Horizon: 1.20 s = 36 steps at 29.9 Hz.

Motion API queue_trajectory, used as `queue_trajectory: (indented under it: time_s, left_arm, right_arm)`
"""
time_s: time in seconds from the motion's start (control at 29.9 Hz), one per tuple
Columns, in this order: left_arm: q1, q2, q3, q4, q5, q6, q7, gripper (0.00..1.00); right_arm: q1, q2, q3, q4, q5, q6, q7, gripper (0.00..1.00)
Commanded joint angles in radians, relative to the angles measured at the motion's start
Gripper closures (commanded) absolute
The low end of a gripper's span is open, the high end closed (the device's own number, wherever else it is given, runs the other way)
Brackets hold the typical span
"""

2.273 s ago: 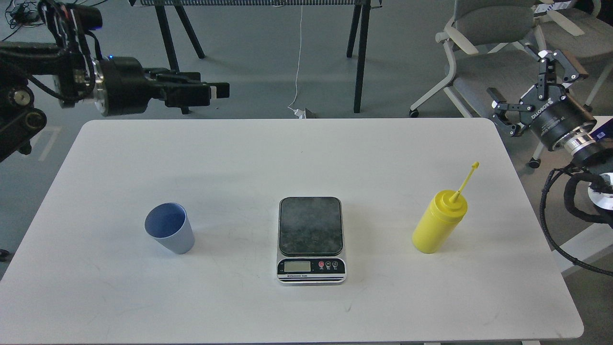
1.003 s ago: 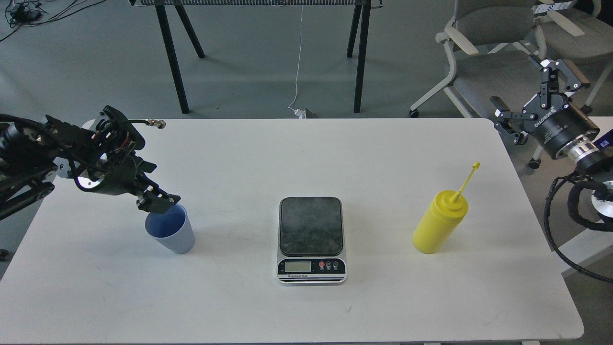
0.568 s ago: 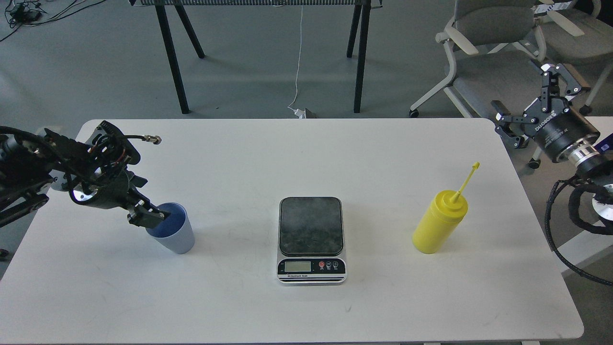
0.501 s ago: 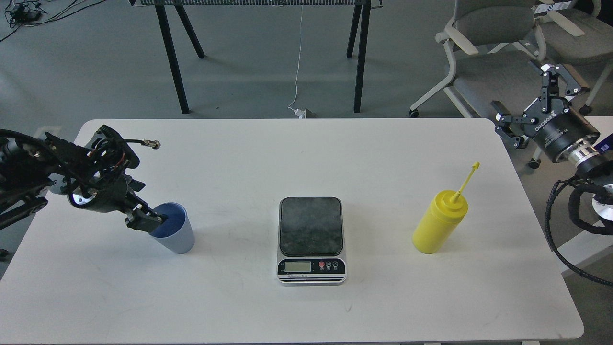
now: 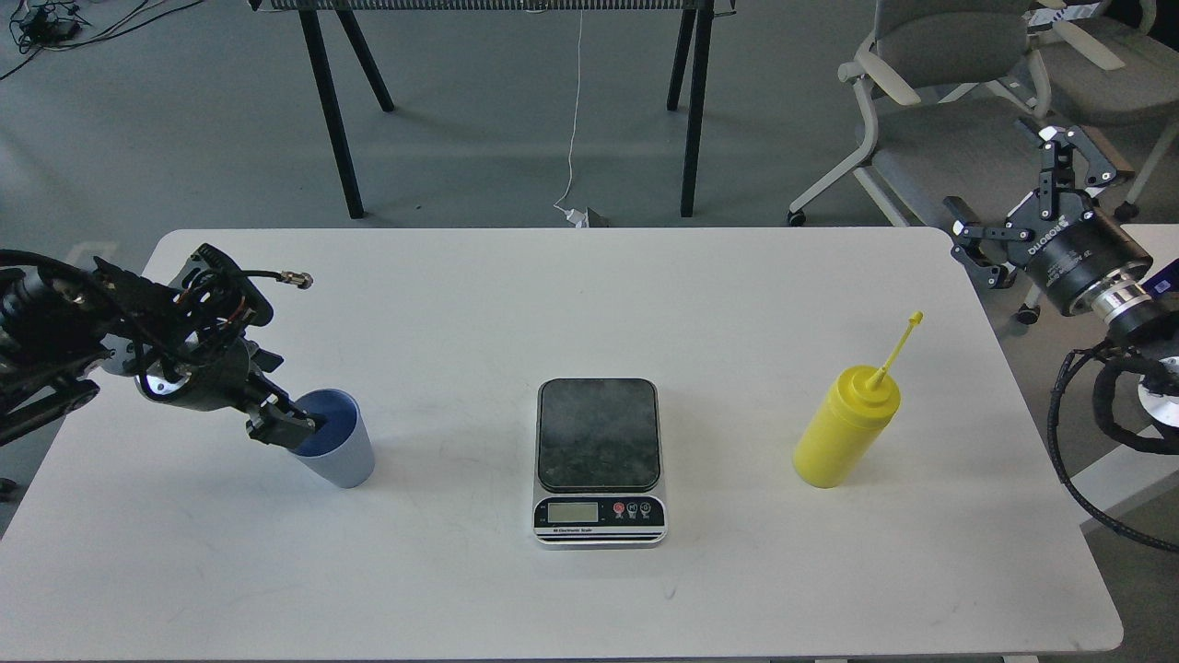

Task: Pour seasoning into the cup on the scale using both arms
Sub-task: 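Close the left gripper around the blue cup rim, then carry the blue cup with the left gripper onto the scale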

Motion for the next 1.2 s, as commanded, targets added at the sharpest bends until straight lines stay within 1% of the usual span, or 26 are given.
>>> queue_trajectory:
  time_s: [0.0,0.17,0.4,0.47,0.57,0.67,0.77,0.94,0.97,1.0,1.04,1.07,1.1,1.14,1.17]
  left_arm:
    - [0.006,-0.014,-0.003,0.002,-0.003,0.000,0.000,0.01]
    - [0.020,-0.032,-0.001,0.036,-0.003,0.000,0.000,0.03]
    - [0.038,-0.060,0.000,0.047,-0.021,0.000,0.000,0.06]
    - [0.038,-0.060,0.000,0.047,-0.021,0.000,0.000,0.08]
    - [0.036,-0.060,-0.001,0.047,-0.023,0.000,0.000,0.15]
    - [0.036,-0.062,-0.007,0.047,-0.032,0.000,0.000,0.23]
    - [0.036,-0.062,-0.007,0.047,-0.061,0.000,0.000,0.34]
    - [0.035,-0.062,-0.001,0.048,-0.074,0.000,0.000,0.57]
    - [0.035,-0.063,-0.001,0.048,-0.074,0.000,0.000,0.63]
    - [0.035,-0.063,-0.001,0.053,-0.074,0.000,0.000,0.68]
    - [0.035,-0.062,-0.001,0.055,-0.072,0.000,0.000,0.77]
    - [0.035,-0.062,0.000,0.059,-0.072,0.000,0.000,0.88]
    - [0.035,-0.062,0.000,0.062,-0.071,0.000,0.000,0.91]
    - [0.035,-0.060,0.000,0.062,-0.075,0.000,0.000,0.92]
    - [0.033,-0.057,0.000,0.062,-0.074,0.000,0.000,0.95]
  right_arm:
    - [-0.001,-0.002,0.001,-0.001,0.000,0.000,0.000,0.01]
    - [-0.001,-0.002,0.001,-0.001,0.000,0.000,0.000,0.01]
    - [-0.007,-0.003,0.001,-0.001,0.000,0.000,0.000,0.01]
    - [-0.009,-0.005,0.001,-0.001,0.000,0.000,0.000,0.01]
    - [-0.012,-0.003,0.002,-0.001,0.000,0.000,0.000,0.01]
    - [-0.013,-0.003,0.002,-0.001,0.000,0.000,0.000,0.01]
    - [-0.015,-0.003,0.002,-0.001,0.000,0.000,0.000,0.01]
    - [-0.021,-0.005,0.002,-0.001,0.000,0.000,0.000,0.01]
    - [-0.022,-0.005,0.002,-0.003,0.000,0.000,0.000,0.01]
    - [-0.022,-0.005,0.002,-0.001,0.000,0.000,0.001,0.01]
    - [-0.024,-0.005,0.002,-0.003,0.000,0.000,0.005,0.01]
    - [-0.024,-0.005,0.002,-0.001,0.000,0.000,0.009,0.01]
    - [-0.024,-0.005,0.002,-0.003,0.000,0.000,0.012,0.01]
    - [-0.025,-0.005,0.002,-0.003,0.000,0.000,0.012,0.01]
    - [-0.025,-0.005,0.002,-0.001,0.000,0.000,0.012,0.01]
